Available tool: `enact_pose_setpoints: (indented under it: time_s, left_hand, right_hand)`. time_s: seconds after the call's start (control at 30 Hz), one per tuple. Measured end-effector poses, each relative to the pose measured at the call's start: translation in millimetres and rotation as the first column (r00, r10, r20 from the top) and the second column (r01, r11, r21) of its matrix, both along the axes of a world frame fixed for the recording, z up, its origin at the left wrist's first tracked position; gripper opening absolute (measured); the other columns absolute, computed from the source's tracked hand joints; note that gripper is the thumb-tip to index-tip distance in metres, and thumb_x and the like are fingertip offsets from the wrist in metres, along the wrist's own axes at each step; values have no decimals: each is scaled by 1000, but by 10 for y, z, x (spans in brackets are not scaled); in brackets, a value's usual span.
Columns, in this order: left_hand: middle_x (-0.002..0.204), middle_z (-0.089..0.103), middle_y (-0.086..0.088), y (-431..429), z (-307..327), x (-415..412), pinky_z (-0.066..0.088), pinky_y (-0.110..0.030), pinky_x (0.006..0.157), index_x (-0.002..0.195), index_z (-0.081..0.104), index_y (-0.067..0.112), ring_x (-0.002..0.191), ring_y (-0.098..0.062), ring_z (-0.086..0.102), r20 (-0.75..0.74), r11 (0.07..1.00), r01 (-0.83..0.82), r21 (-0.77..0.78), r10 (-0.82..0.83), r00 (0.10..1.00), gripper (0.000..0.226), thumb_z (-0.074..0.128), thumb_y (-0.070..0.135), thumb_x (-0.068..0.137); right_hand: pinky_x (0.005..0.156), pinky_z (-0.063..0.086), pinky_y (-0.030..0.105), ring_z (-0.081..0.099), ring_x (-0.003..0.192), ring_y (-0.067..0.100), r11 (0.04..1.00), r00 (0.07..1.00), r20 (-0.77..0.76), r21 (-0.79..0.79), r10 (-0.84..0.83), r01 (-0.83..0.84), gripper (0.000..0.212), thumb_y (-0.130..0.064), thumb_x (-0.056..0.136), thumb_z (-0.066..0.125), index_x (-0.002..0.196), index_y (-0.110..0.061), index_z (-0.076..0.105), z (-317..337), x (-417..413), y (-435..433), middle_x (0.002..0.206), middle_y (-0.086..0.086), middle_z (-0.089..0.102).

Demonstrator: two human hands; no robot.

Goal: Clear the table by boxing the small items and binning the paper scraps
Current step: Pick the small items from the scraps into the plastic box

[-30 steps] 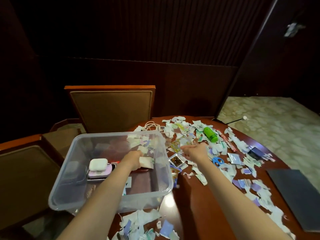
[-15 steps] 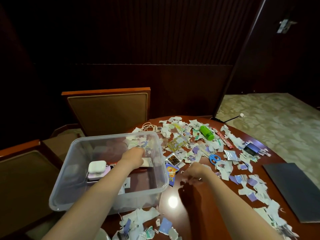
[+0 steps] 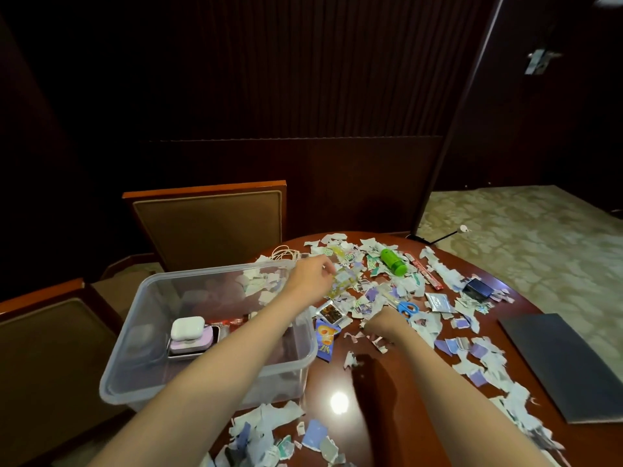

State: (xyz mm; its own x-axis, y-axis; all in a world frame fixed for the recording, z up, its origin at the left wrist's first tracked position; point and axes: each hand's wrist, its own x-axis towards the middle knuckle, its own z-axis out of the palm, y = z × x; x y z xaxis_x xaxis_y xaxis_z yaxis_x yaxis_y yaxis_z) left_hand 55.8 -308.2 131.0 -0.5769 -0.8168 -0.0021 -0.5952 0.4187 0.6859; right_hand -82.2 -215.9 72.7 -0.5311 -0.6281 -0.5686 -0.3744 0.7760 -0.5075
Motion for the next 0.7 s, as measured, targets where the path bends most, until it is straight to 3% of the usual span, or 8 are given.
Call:
enact_pose_setpoints:
  time_s: [0.1,0.2,0.33,0.43,0.57,0.7]
  left_hand:
    - [97,58,-7,120,-20,-237,44,-28,70,112,58,10,83,-21,53,74,996,89,31,-91,993,26,44,3,91]
    - [120,55,-12,211,-135,-443,42,-29,76,125,49,10,97,-24,55,200,986,133,105,-152,968,33,48,5,92]
    - [133,48,-15,280,-366,-603,45,-34,80,135,39,5,110,-28,56,302,975,116,189,-170,938,42,48,8,94]
    - [135,43,-16,313,-580,-631,48,-37,85,137,36,4,112,-31,56,363,974,70,217,-147,920,47,48,7,92]
    - [143,34,-17,251,-781,-698,46,-36,92,143,30,6,119,-32,51,393,976,0,218,-88,915,55,49,10,91]
    - [140,38,-17,112,-852,-866,46,-37,94,140,34,6,122,-33,48,392,986,-28,166,-40,919,52,50,9,91]
  right_hand:
    - [38,37,19,50,50,15,998,999,-11,-53,-36,35,9,-4,83,50,74,-5,52,6,-101,82,67,5,56]
    - [38,33,17,49,52,14,998,997,-64,-47,-48,45,17,-3,84,48,68,-7,49,-25,-224,148,60,1,50]
    - [48,30,22,48,70,21,995,991,-119,-82,-65,55,33,-4,84,50,54,-10,39,-120,-369,208,57,2,42]
    - [51,32,24,44,57,17,992,990,-103,-95,-95,85,30,-3,81,50,54,-10,40,-235,-451,245,58,4,42]
    - [68,44,29,57,75,25,986,986,-100,-113,-135,124,18,-4,81,47,64,-7,52,-386,-581,208,74,10,56]
    - [68,44,27,54,74,25,987,983,-125,-107,-132,119,22,-6,84,46,63,-8,49,-497,-688,77,68,8,53]
